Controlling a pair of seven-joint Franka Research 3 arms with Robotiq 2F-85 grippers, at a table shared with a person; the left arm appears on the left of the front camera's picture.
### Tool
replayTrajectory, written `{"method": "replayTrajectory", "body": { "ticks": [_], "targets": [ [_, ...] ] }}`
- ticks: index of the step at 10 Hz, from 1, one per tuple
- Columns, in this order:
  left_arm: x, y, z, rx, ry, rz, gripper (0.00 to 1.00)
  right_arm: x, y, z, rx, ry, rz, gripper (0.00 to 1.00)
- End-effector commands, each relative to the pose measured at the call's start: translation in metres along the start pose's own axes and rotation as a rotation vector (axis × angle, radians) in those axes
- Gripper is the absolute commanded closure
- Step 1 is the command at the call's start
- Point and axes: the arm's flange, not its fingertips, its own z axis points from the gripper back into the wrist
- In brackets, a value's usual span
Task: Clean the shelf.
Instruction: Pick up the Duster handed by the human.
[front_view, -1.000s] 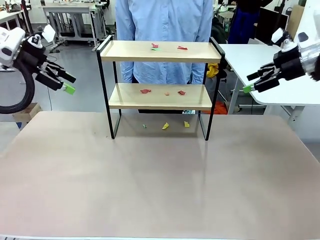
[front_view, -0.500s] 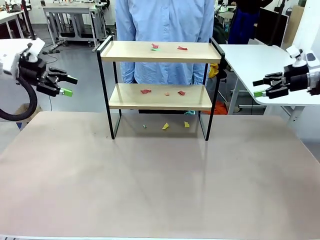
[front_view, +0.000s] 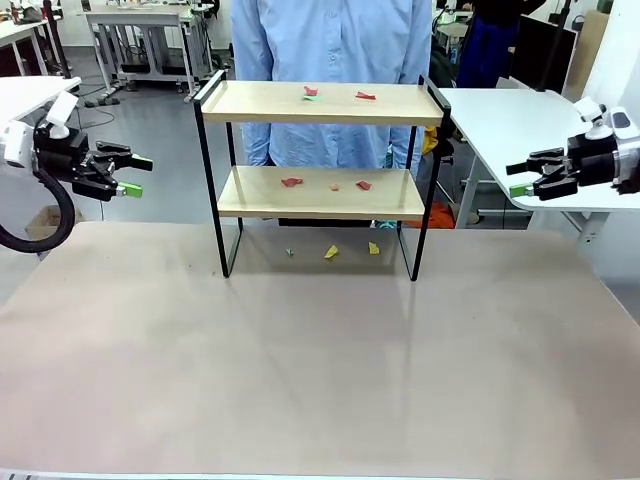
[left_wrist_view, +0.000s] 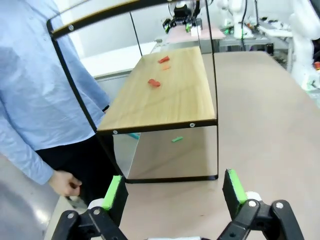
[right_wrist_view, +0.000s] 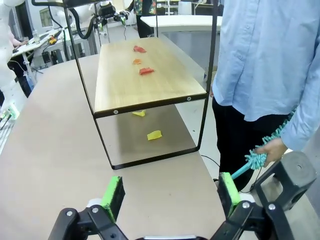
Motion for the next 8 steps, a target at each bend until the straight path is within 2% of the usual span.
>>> {"method": "replayTrajectory", "body": {
  "ticks": [1,2,4,6,8],
  "targets": [
    [-0.011,0.013,-0.007,0.009,-0.036,-0.003,0.00,-0.012,-0.018,0.000,0.005,-0.063,0.003,0.00],
    [-0.023,0.027,-0.004,0.007,-0.085,0.016,0.00,-0.018,-0.027,0.002,0.005,-0.115,0.019,0.00],
    [-0.042,0.033,0.010,0.008,-0.204,-0.002,0.00,-0.033,-0.039,0.005,0.017,-0.188,0.055,0.00],
    [-0.062,0.047,0.020,-0.017,-0.307,0.030,0.00,-0.045,-0.059,0.001,0.072,-0.257,0.016,0.00],
    [-0.075,0.051,0.024,-0.017,-0.354,0.019,0.00,-0.049,-0.067,-0.001,0.070,-0.292,0.016,0.00]
  ]
}}
